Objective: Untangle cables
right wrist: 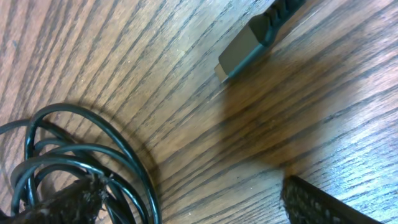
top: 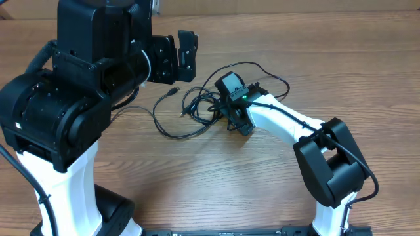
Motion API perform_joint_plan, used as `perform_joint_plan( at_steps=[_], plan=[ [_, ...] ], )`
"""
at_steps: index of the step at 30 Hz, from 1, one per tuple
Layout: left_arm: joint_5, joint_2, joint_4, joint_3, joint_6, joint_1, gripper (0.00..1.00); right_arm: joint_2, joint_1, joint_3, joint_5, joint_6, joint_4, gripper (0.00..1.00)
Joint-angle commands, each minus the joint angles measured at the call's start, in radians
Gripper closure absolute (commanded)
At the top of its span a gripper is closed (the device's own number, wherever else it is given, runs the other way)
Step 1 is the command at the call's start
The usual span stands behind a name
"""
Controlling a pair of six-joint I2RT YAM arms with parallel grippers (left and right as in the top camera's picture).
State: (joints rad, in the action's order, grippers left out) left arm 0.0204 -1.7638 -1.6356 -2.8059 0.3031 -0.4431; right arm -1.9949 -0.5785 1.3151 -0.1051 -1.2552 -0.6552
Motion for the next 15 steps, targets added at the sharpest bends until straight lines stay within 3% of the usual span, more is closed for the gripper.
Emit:
perform_joint_plan(
  at_steps=[1,11,13,15],
  plan=[
    [0.016,0.010,-0.005,-0.003,-0.020,0.002,0.00,-0.046,0.000,0.014,-0.009,-0.005,0.000,0.14],
    [0.017,0.010,-0.018,-0.003,-0.021,0.003,0.00,-0.124,0.000,0.014,-0.019,-0.005,0.003,0.17],
    [0.017,0.010,-0.021,-0.003,-0.021,0.003,0.00,-0.139,0.000,0.014,-0.022,-0.005,0.008,0.20],
    [0.018,0.010,-0.025,-0.003,-0.021,0.003,0.00,-0.158,0.000,0.014,-0.022,-0.005,0.015,0.32]
  ],
)
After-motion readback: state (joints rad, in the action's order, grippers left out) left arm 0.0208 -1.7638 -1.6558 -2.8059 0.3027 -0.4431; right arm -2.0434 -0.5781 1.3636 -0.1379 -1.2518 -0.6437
